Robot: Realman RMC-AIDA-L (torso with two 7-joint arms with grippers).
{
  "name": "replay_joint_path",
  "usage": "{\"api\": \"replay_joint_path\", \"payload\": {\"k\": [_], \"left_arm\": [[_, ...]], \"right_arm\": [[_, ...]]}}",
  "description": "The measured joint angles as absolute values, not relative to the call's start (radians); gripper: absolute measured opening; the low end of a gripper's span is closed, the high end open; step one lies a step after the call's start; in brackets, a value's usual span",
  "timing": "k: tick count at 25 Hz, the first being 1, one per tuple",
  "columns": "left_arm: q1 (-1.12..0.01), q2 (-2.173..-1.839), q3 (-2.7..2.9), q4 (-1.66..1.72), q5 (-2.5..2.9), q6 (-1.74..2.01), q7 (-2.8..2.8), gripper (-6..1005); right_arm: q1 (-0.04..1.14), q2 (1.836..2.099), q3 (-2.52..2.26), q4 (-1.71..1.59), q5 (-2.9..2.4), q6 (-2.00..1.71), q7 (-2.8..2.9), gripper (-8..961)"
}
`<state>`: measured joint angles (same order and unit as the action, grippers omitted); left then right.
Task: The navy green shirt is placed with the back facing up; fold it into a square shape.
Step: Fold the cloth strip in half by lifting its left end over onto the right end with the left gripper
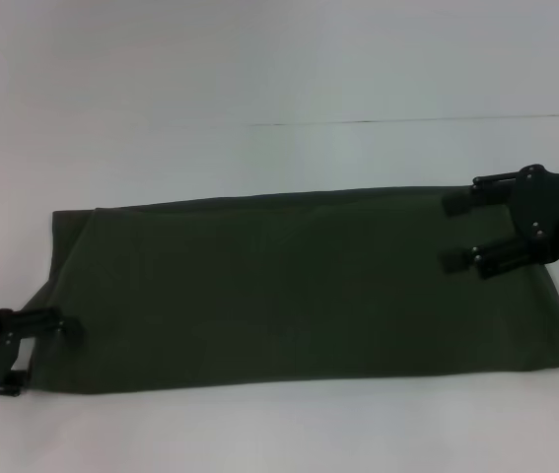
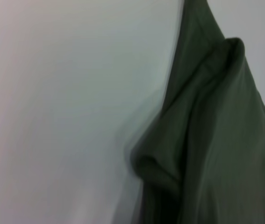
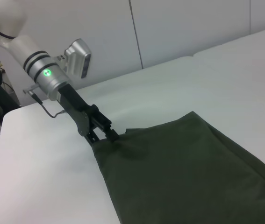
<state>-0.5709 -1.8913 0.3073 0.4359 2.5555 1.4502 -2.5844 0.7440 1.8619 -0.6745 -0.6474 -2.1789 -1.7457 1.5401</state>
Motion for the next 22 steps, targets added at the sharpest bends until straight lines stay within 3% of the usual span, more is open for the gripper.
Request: {"api": "replay_joint_path", "payload": {"k": [13, 22], "left_arm": [[-0.587, -1.893, 0.306, 0.419, 2.555, 1.422, -2.591, 937], [-0.586, -1.893, 0.311, 0.418, 2.561, 1.425, -2.591, 863]], "right_arm": [[0.744, 1.862, -0.673, -0.649, -2.174, -1.747, 1.541, 927], [0.745, 1.863, -0.673, -0.668, -2.172, -1.746, 1.546, 927]]}}
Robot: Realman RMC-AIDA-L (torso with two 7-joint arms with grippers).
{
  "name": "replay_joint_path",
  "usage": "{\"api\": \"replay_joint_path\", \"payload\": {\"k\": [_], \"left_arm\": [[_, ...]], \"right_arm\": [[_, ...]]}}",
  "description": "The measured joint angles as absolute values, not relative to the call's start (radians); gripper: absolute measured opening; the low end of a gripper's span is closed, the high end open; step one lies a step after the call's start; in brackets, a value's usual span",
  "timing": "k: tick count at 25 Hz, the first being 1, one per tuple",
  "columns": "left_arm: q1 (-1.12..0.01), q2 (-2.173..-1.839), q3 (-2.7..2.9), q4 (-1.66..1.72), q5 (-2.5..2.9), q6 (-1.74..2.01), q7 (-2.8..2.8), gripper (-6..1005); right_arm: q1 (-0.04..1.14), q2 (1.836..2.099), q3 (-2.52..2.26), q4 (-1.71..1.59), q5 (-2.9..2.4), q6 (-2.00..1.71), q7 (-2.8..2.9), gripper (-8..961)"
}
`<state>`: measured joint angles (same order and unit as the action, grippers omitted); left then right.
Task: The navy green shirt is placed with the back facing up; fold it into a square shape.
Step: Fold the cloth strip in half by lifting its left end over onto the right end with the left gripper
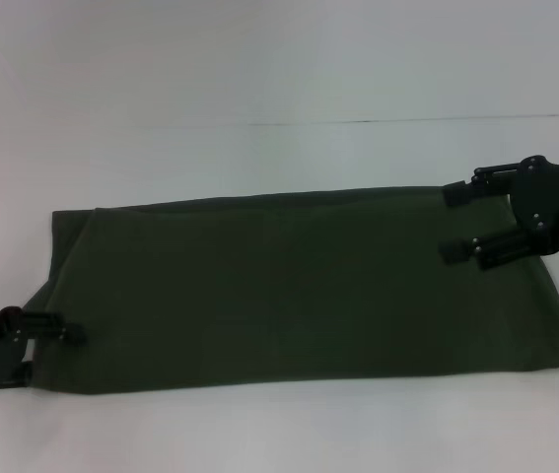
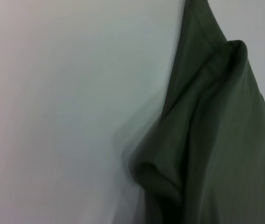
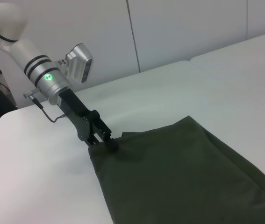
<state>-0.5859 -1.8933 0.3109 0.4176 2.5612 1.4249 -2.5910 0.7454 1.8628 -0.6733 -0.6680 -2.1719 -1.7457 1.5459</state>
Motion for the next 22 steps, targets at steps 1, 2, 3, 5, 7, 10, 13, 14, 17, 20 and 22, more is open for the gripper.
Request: {"api": "replay_joint_path", "payload": {"k": [1, 2, 3, 5, 7, 10, 13, 14, 17, 20, 22], "left_arm": [[-0.586, -1.893, 0.311, 0.418, 2.561, 1.425, -2.591, 827], [-0.586, -1.893, 0.312, 0.418, 2.562, 1.425, -2.591, 792], [-0.586, -1.893, 0.312, 0.418, 2.562, 1.426, -2.591, 756], [-0.586, -1.893, 0.313, 0.418, 2.562, 1.426, -2.591, 686], [-0.586, -1.893, 0.313, 0.418, 2.562, 1.426, -2.591, 619], [-0.587, -1.893, 0.315, 0.418, 2.562, 1.427, -2.591, 518], [-0.587, -1.893, 0.317, 0.420, 2.565, 1.426, -2.591, 520], [-0.587, -1.893, 0.319, 0.421, 2.566, 1.424, -2.590, 520], [-0.589, -1.892, 0.329, 0.426, 2.566, 1.420, -2.583, 506], [-0.601, -1.889, 0.341, 0.423, 2.568, 1.430, -2.588, 483], [-0.604, -1.888, 0.347, 0.422, 2.567, 1.435, -2.590, 449]], "right_arm": [[0.745, 1.863, -0.673, -0.672, -2.172, -1.746, 1.547, 927], [0.744, 1.864, -0.673, -0.674, -2.172, -1.745, 1.548, 927], [0.744, 1.864, -0.673, -0.674, -2.172, -1.745, 1.548, 927], [0.744, 1.864, -0.673, -0.675, -2.172, -1.745, 1.548, 927], [0.745, 1.864, -0.673, -0.675, -2.172, -1.745, 1.549, 927], [0.745, 1.864, -0.673, -0.675, -2.172, -1.746, 1.549, 927], [0.745, 1.865, -0.673, -0.675, -2.172, -1.747, 1.550, 927], [0.745, 1.866, -0.673, -0.675, -2.172, -1.747, 1.550, 927], [0.745, 1.867, -0.674, -0.675, -2.173, -1.747, 1.550, 927], [0.748, 1.868, -0.678, -0.675, -2.175, -1.747, 1.551, 927], [0.749, 1.868, -0.680, -0.675, -2.176, -1.747, 1.551, 927]]}}
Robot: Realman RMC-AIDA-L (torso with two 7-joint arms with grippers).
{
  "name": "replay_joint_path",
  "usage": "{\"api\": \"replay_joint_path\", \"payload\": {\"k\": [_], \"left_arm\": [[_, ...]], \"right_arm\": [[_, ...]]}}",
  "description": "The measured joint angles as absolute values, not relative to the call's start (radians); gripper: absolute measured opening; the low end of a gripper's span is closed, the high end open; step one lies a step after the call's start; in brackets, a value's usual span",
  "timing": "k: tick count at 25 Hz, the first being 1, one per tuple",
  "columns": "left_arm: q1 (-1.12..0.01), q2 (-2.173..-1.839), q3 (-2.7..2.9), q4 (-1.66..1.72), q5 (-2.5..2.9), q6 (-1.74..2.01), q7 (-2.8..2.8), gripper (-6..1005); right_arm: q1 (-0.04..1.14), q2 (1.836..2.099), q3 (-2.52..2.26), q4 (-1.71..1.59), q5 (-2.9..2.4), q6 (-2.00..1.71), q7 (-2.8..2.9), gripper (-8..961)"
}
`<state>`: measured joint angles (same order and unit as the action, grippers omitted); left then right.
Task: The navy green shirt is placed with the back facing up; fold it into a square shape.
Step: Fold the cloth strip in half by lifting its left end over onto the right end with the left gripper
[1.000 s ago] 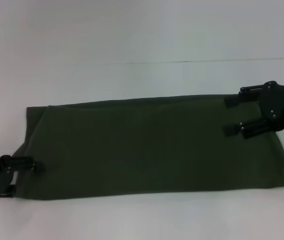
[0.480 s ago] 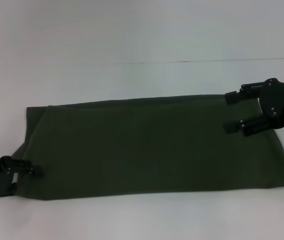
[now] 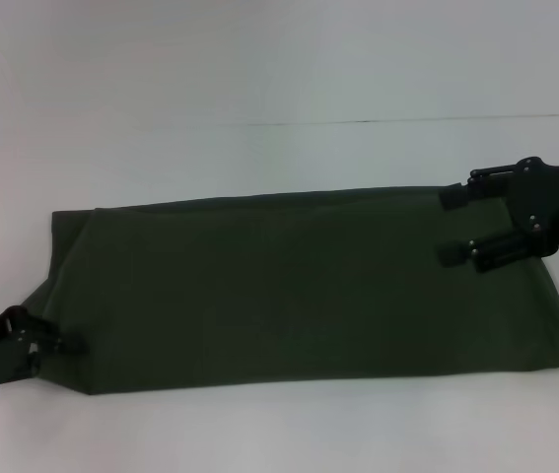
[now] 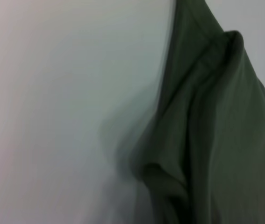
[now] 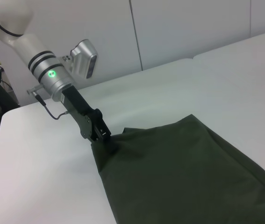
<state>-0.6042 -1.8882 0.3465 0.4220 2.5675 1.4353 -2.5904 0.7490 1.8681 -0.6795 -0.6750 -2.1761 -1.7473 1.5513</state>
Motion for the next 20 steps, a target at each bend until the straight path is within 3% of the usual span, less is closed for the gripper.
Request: {"api": "replay_joint_path", "payload": {"k": [7, 12, 20], "left_arm": [[-0.599, -1.889, 0.337, 0.422, 2.560, 1.442, -2.585, 263], [-0.598, -1.889, 0.333, 0.422, 2.558, 1.443, -2.581, 50], [-0.602, -1.890, 0.333, 0.425, 2.557, 1.440, -2.576, 35]], "right_arm": [[0.749, 1.868, -0.681, -0.675, -2.177, -1.747, 1.548, 928], [0.749, 1.871, -0.681, -0.675, -2.178, -1.745, 1.545, 928], [0.747, 1.871, -0.681, -0.675, -2.178, -1.744, 1.543, 928]]}}
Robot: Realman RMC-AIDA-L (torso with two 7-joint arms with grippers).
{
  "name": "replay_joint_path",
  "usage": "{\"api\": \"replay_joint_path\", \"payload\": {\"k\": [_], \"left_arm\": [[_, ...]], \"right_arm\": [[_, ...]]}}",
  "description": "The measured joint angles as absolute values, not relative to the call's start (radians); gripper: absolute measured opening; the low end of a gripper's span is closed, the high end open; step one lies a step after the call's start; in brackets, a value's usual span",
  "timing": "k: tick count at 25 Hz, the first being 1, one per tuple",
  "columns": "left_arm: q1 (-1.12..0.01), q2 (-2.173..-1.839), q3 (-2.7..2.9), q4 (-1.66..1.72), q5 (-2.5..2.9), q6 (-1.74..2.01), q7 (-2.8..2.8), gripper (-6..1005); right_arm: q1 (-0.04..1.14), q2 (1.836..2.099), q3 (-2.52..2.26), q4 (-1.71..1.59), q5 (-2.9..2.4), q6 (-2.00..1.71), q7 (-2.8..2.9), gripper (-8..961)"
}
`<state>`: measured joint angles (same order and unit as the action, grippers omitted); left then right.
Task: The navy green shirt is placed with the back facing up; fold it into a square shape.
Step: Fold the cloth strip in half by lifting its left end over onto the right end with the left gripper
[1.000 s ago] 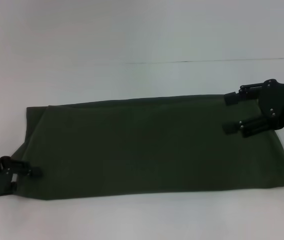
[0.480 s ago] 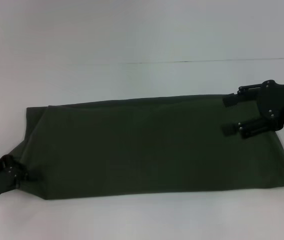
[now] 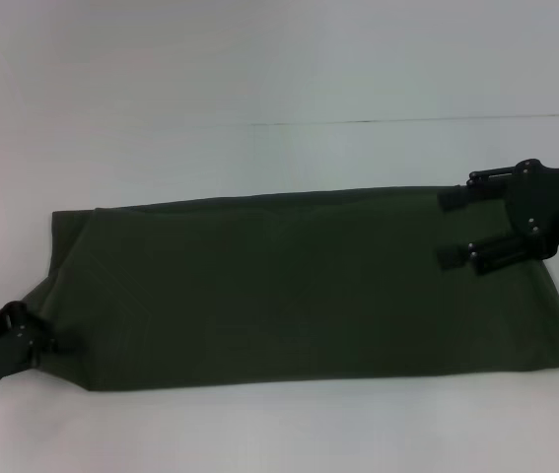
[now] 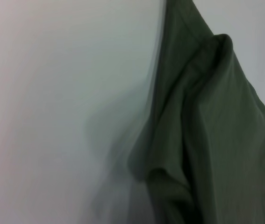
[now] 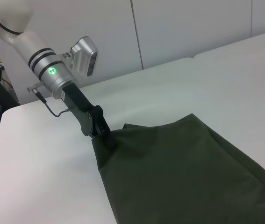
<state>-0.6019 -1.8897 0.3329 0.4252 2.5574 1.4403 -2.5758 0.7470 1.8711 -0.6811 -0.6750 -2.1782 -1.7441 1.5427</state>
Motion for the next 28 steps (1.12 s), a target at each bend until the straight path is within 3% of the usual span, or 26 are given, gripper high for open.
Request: {"api": "replay_joint_path", "payload": {"k": [4, 11, 16, 19, 23, 26, 27, 28], "left_arm": [[-0.593, -1.880, 0.332, 0.467, 2.557, 1.453, -2.552, 37], [-0.556, -1.808, 0.229, 0.677, 2.555, 1.616, -2.480, 40], [-0.595, -1.760, 0.207, 0.815, 2.475, 1.814, -2.402, 42], [-0.641, -1.753, 0.235, 0.845, 2.399, 1.920, -2.358, 43], [-0.740, -1.783, 0.357, 0.830, 2.303, 1.948, -2.321, 45], [-0.817, -1.833, 0.454, 0.807, 2.284, 1.918, -2.306, 46], [-0.873, -1.884, 0.507, 0.801, 2.283, 1.895, -2.289, 47], [-0.873, -1.884, 0.507, 0.801, 2.283, 1.895, -2.289, 47]], "right_arm": [[0.746, 1.872, -0.678, -0.675, -2.178, -1.737, 1.549, 928], [0.740, 1.867, -0.627, -0.675, -2.171, -1.719, 1.589, 928], [0.715, 1.869, -0.564, -0.675, -2.171, -1.682, 1.607, 928], [0.697, 1.870, -0.523, -0.675, -2.171, -1.673, 1.613, 928], [0.663, 1.864, -0.482, -0.675, -2.171, -1.644, 1.632, 928], [0.632, 1.855, -0.442, -0.675, -2.170, -1.632, 1.645, 928], [0.623, 1.850, -0.428, -0.675, -2.171, -1.629, 1.648, 928], [0.612, 1.845, -0.413, -0.675, -2.170, -1.628, 1.650, 928]]}}
